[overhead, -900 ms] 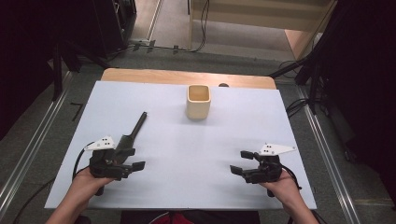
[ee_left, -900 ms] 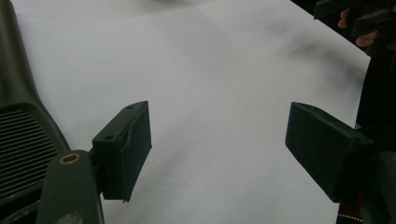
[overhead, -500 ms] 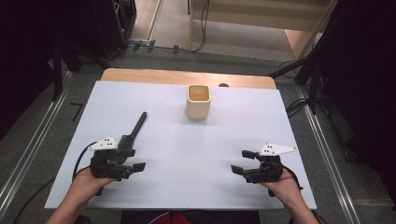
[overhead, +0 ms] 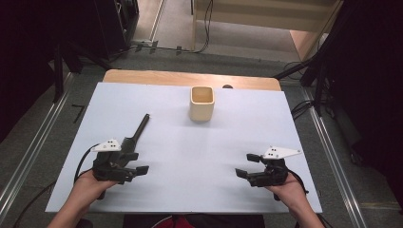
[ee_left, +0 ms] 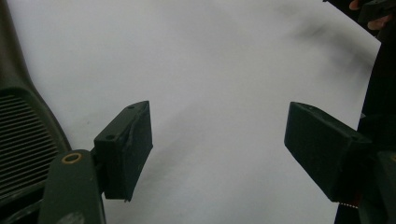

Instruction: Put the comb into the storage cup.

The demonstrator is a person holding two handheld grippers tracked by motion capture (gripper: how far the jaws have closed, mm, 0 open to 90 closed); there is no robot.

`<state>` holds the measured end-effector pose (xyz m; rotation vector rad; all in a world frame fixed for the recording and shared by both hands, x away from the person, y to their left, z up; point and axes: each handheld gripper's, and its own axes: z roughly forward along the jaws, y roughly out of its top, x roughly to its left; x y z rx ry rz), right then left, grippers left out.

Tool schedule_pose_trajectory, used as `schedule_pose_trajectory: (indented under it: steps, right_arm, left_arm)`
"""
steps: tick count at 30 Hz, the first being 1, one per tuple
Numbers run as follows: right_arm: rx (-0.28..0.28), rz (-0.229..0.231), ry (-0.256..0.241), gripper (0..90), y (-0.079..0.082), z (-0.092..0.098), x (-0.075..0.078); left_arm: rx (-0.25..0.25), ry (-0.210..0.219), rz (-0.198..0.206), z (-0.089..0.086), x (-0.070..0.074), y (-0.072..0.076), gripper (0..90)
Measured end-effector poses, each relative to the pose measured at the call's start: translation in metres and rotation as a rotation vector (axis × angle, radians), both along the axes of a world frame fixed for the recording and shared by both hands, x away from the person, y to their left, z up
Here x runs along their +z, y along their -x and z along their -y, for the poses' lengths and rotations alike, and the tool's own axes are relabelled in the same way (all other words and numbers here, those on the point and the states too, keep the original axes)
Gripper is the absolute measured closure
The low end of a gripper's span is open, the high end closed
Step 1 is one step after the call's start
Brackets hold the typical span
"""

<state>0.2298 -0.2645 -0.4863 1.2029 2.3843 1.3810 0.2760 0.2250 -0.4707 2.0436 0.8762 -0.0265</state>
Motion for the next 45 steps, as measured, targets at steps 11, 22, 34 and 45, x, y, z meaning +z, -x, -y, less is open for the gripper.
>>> schedule_pose_trajectory:
  steps: [11,22,34,45]
  right_arm:
    - [0.005,0.000,0.001,18.3,0.000,0.000,0.000]
    - [0.006,0.000,0.004,18.4,0.000,0.000,0.000]
    - [0.006,-0.003,0.007,18.3,0.000,0.000,0.000]
    - [0.003,-0.002,0.007,18.4,0.000,0.000,0.000]
  left_arm:
    - [0.003,0.008,0.010,0.000,0.001,0.000,24.7]
    - [0.006,0.019,0.005,-0.001,0.001,0.000,24.7]
    - [0.074,0.056,0.015,-0.004,0.005,-0.001,26.4]
    - [0.140,0.055,-0.038,-0.009,0.007,-0.012,20.6]
